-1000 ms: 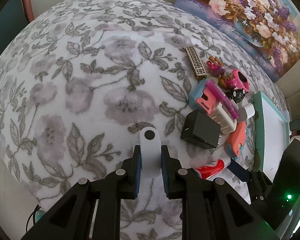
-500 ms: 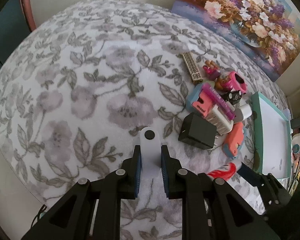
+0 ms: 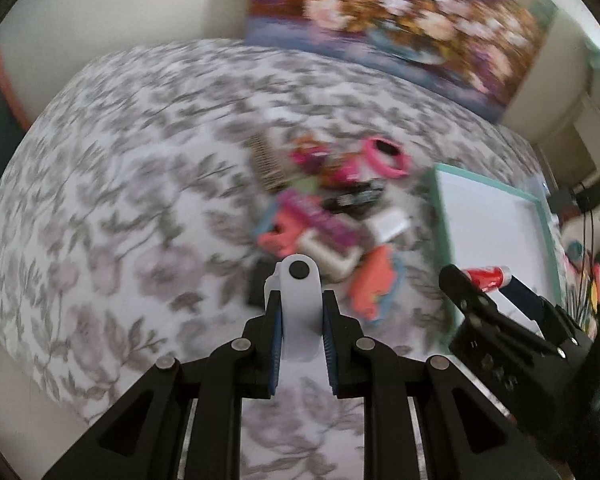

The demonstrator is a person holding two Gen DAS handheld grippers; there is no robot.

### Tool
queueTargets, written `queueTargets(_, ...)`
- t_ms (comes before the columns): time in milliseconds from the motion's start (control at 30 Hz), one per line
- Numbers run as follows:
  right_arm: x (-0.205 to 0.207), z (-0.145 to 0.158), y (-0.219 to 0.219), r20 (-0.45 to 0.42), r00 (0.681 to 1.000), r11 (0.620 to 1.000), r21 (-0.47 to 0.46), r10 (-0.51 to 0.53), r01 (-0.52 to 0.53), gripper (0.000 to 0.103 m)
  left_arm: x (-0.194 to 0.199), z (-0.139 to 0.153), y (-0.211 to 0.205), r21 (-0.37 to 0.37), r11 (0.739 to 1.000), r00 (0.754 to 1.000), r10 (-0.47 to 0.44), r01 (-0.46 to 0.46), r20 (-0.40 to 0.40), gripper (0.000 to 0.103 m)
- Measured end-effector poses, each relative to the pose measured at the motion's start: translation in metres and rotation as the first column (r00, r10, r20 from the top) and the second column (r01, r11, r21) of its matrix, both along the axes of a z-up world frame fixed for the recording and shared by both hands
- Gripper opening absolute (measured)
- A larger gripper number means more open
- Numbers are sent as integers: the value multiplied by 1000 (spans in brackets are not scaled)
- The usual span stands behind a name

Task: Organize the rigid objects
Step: 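Carry both objects into the teal-rimmed tray and open both grippers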

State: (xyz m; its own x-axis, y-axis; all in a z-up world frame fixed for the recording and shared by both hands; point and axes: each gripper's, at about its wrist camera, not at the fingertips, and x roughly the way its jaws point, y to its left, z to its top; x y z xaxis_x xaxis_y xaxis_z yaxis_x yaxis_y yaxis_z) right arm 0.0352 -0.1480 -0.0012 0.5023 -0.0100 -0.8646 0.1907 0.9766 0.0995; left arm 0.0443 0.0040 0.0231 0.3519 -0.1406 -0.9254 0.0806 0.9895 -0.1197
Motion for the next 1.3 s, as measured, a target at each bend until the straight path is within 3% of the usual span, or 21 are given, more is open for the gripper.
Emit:
queueTargets(200, 2, -8, -73, -38, 981, 982, -14, -189, 188, 81, 18, 8, -75, 13, 994, 994, -112, 112, 4, 19)
queueTargets(500, -9, -22, -168, -63, 910, 912, -57, -409, 406, 81, 31, -7, -171, 39, 968, 968, -249, 249, -4, 19)
queueTargets(700, -18, -33, -201, -81, 877, 880, -77, -474, 469, 81, 40, -22, -207, 49, 959, 960, -279, 278, 1, 19)
queueTargets(900, -24, -35, -211, -83, 873, 876, -77, -481, 475, 81, 42, -31, -218, 62, 957, 958, -286, 285, 11, 19)
queueTargets(1033, -22, -35, -210, -86, 877, 881, -73, -473, 468, 81, 39, -30, -218, 68, 955, 956, -292, 290, 15, 38)
queueTargets(1200, -22, -33, -207, -90, 880, 884, -82, -467, 461, 82, 38, -22, -207, 58, 963, 964, -265, 263, 32, 47)
queueTargets(1267, -22, -32, -206, -89, 880, 883, -91, -467, 460, 84, 40, -19, -199, 49, 968, 968, -248, 246, 37, 62)
queueTargets(1300, -22, -32, -204, -89, 880, 884, -99, -466, 457, 87, 40, -19, -196, 46, 970, 970, -241, 239, 38, 64)
